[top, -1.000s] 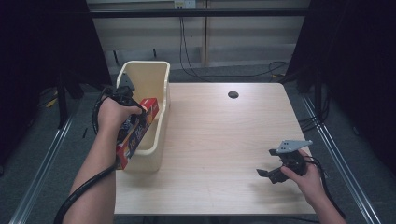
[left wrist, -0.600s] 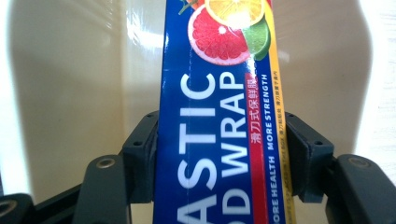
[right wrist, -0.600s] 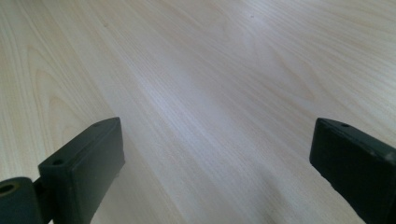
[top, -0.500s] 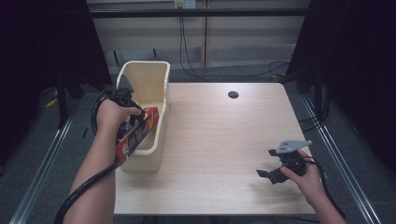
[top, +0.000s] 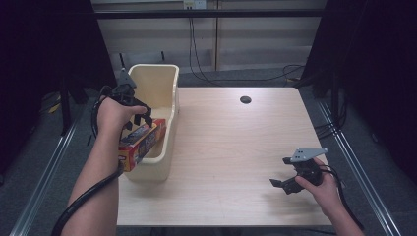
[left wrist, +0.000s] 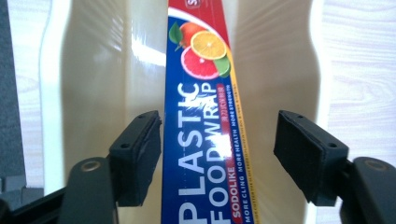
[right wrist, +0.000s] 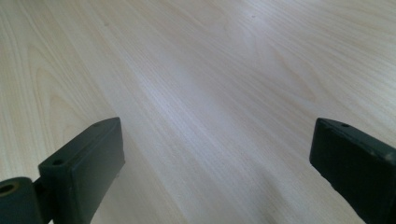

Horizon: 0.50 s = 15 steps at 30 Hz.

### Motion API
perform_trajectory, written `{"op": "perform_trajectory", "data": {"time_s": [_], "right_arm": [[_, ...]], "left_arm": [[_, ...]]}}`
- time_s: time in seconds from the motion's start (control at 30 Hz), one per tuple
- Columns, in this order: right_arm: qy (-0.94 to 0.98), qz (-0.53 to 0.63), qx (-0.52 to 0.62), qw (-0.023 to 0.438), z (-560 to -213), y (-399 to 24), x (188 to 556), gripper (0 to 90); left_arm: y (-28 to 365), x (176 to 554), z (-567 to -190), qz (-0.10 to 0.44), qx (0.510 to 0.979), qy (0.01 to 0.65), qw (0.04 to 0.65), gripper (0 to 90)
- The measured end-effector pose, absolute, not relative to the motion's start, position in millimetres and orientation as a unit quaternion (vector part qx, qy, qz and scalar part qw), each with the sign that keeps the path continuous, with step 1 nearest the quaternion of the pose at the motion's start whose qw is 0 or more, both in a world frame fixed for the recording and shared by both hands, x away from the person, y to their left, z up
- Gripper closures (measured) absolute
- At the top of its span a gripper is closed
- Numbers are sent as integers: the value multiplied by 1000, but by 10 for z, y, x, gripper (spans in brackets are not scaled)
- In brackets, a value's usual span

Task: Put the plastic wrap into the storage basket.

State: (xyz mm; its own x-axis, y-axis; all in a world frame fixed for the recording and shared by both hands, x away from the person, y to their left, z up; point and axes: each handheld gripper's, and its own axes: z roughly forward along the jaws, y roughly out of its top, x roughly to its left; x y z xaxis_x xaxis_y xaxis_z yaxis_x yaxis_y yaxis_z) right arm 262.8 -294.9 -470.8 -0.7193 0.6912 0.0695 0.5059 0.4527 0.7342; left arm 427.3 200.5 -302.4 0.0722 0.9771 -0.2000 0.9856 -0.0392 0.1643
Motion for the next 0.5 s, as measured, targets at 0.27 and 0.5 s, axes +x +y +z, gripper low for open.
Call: {"op": "perform_trajectory", "data": {"time_s": [0.27, 0.5], "right_arm": [[843, 386, 355, 124, -4700, -2960, 2628, 32], [841, 388, 357, 125, -4687, -2975, 2620, 32]], "left_arm": [[1940, 4259, -2936, -21, 727, 670, 151, 286], [1787, 4219, -2824, -19, 744, 643, 179, 236]]}}
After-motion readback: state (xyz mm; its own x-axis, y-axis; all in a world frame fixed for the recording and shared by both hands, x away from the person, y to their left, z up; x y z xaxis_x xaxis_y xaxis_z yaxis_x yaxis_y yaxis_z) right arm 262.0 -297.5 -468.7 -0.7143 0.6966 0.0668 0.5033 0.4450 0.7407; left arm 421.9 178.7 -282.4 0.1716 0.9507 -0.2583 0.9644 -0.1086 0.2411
